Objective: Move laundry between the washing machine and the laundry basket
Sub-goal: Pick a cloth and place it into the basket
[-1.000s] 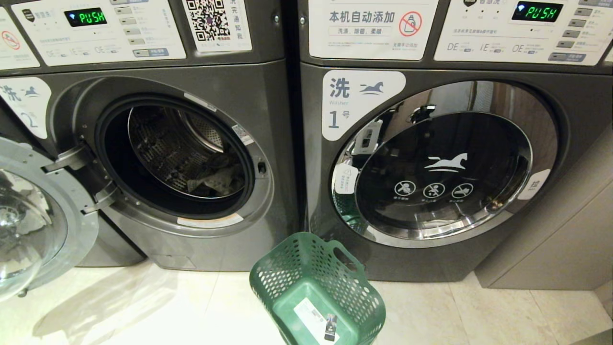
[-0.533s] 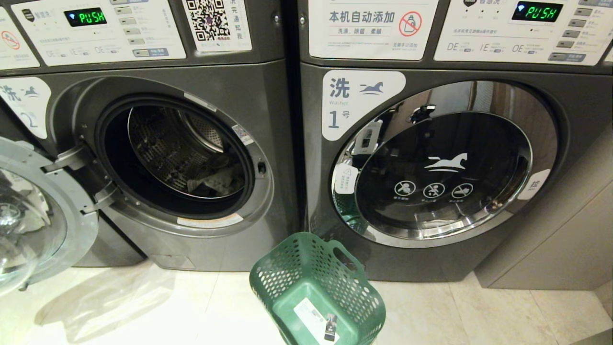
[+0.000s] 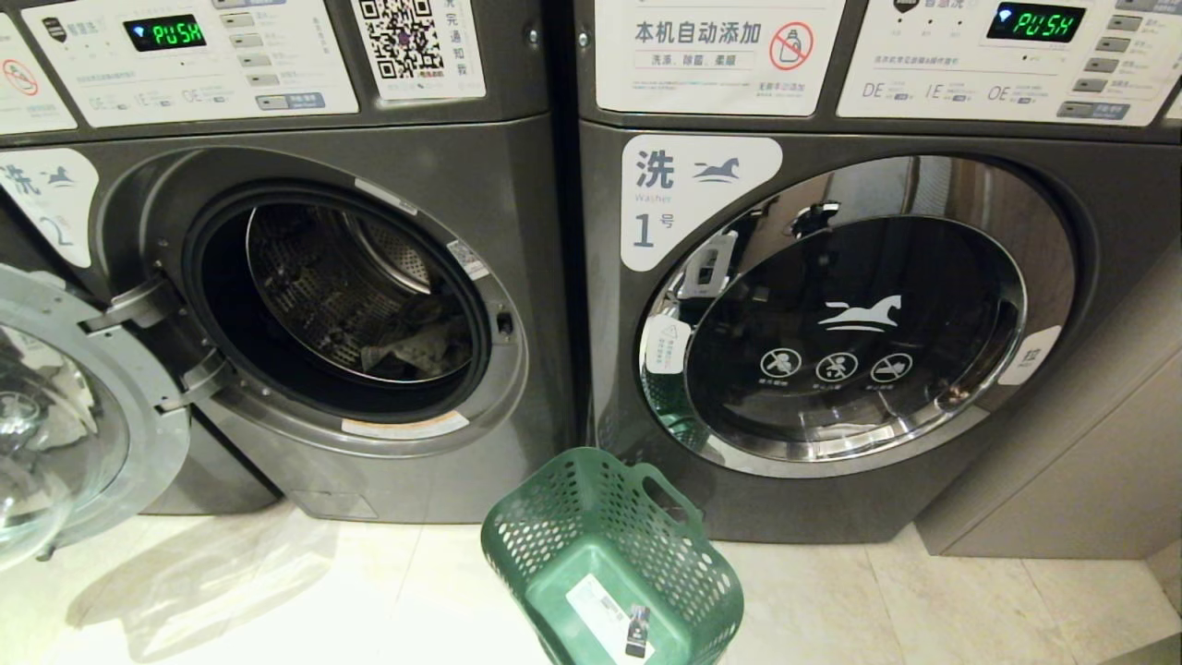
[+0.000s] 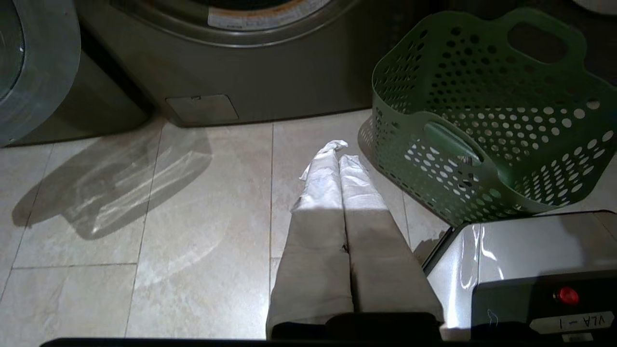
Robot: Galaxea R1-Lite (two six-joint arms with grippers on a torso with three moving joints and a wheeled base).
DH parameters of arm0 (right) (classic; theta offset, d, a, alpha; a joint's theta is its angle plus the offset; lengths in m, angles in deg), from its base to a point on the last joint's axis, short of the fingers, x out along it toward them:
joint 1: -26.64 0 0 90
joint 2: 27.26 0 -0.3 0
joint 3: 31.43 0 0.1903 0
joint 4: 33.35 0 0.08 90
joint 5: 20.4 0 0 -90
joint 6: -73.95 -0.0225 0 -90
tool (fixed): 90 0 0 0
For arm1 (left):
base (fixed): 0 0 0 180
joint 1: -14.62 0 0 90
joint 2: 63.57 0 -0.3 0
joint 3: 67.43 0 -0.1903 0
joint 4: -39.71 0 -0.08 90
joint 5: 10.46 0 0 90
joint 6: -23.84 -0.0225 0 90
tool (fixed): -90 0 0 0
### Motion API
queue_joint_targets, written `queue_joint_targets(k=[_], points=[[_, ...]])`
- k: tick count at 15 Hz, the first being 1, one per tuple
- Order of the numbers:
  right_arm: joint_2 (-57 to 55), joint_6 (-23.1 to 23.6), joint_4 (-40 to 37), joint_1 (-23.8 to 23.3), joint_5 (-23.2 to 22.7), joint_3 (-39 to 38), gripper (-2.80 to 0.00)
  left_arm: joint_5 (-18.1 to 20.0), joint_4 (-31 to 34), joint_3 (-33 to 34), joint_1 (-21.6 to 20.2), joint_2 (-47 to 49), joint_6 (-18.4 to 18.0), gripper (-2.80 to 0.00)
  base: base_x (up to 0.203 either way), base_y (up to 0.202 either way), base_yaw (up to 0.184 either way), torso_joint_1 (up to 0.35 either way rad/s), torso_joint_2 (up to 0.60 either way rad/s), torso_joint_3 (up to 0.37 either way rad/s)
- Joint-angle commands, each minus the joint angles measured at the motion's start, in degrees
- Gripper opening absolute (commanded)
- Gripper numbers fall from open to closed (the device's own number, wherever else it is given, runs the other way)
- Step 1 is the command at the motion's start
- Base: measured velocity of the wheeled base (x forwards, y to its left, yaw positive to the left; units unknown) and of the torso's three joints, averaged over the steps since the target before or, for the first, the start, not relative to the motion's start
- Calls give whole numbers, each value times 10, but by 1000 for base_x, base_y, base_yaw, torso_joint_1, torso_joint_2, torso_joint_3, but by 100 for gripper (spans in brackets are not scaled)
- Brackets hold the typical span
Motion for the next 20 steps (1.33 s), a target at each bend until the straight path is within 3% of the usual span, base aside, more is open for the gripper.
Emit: queue_joint_targets(k=[1,2,4,15,20], points=[[0,0,0,1,0,0,-280,2,1,0,1,-80,-1,-280,0,0,0,0,0,0],[0,0,0,1,0,0,-280,0,-1,0,-1,-108,3,-280,0,0,0,0,0,0],[0,-1,0,1,0,0,-280,-18,-4,1,-4,-110,57,-280,0,0,0,0,0,0],[0,0,0,1,0,0,-280,-20,-2,2,-5,-110,49,-280,0,0,0,0,0,0],[0,0,0,1,0,0,-280,-20,-2,2,-5,-109,47,-280,-1,153,1,4,3,0]])
